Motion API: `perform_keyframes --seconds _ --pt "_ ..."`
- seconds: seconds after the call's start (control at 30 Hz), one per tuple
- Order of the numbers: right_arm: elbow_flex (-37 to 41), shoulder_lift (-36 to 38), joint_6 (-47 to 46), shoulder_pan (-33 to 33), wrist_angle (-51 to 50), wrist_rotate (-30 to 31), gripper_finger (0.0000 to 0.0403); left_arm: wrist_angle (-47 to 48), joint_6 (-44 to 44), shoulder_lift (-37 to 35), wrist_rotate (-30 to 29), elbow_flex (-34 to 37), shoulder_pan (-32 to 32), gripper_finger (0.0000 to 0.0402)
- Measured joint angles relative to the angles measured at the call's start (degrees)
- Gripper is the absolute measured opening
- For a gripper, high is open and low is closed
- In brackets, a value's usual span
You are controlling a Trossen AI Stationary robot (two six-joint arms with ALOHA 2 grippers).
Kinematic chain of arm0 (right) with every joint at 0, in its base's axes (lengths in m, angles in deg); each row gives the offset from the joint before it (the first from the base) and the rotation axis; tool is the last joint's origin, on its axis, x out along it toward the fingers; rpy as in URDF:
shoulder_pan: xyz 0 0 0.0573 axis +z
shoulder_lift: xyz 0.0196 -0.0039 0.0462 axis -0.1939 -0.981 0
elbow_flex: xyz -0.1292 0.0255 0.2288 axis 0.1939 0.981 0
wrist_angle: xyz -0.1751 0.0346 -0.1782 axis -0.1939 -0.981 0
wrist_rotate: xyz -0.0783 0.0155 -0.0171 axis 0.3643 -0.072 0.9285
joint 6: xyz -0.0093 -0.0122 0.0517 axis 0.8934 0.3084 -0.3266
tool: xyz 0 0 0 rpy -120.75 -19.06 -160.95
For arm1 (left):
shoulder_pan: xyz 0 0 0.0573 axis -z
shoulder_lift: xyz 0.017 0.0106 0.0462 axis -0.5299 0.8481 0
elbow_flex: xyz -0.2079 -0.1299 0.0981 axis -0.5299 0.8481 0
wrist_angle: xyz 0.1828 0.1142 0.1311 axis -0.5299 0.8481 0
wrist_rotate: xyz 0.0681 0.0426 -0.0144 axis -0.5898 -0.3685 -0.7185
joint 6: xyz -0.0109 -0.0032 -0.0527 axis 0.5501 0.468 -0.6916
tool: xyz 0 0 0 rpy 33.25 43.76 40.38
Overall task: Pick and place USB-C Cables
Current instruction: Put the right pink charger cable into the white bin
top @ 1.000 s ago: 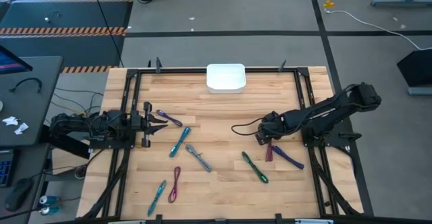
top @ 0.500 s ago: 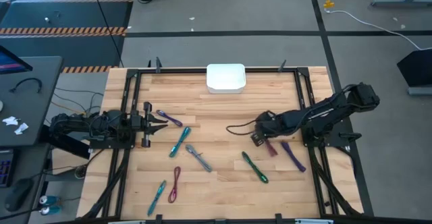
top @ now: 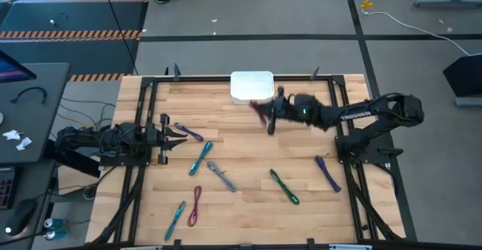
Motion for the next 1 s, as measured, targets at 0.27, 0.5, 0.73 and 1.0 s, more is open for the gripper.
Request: perform_keyframes --seconds 0.27,0.5,0.73,1.0 --pt "-17.28 -12.06 9.54 -15.77 -9.26 -13.08 0.0021 -0.28 0.0 0.24 0.0 0.02 -0.02 0.0057" --pt "-35.93 -26.45 17.45 -21.76 -30.83 -19.15 0.0022 0.0 0.0 0.66 0.0 0.02 0.0 0.0055" --pt "-48.08 -35.94 25.49 -23.73 -51.19 -19.35 0.0023 0.0 0.0 0.76 0.01 0.01 -0.01 0.0052" --pt "-51.45 -41.43 28.05 -24.03 -55.34 -17.19 0.0028 0.0 0.0 0.76 0.0 0.01 -0.01 0.0059"
